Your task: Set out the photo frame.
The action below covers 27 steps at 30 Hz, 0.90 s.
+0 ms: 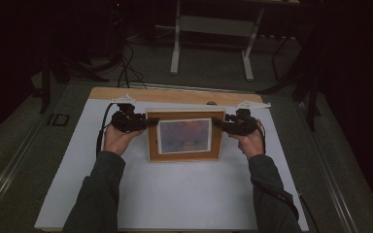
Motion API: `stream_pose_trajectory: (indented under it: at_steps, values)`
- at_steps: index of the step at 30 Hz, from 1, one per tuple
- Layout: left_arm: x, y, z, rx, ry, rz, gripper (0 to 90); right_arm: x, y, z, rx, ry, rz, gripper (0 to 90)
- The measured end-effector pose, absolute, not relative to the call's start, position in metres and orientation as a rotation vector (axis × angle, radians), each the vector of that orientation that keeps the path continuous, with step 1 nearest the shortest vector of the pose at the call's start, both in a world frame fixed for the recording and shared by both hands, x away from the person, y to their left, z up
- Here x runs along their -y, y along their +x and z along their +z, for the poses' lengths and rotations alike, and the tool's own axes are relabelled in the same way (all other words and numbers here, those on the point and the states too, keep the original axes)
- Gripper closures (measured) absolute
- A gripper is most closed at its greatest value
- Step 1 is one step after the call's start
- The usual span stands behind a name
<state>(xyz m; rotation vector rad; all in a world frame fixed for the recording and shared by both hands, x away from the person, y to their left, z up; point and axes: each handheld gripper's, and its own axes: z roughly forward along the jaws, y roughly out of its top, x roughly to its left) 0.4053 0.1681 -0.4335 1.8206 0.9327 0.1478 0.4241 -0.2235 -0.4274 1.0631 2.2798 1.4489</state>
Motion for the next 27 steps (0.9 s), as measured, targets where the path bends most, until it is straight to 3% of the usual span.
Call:
stream_pose_trajectory:
  at_steps: [27]
  values:
    - [-0.1687,0.4118,-0.4362,-0.924,1.814,0.130,60.7,0.2265,0.4149,-0.4286,-2.283,1.065,1.440,56.9]
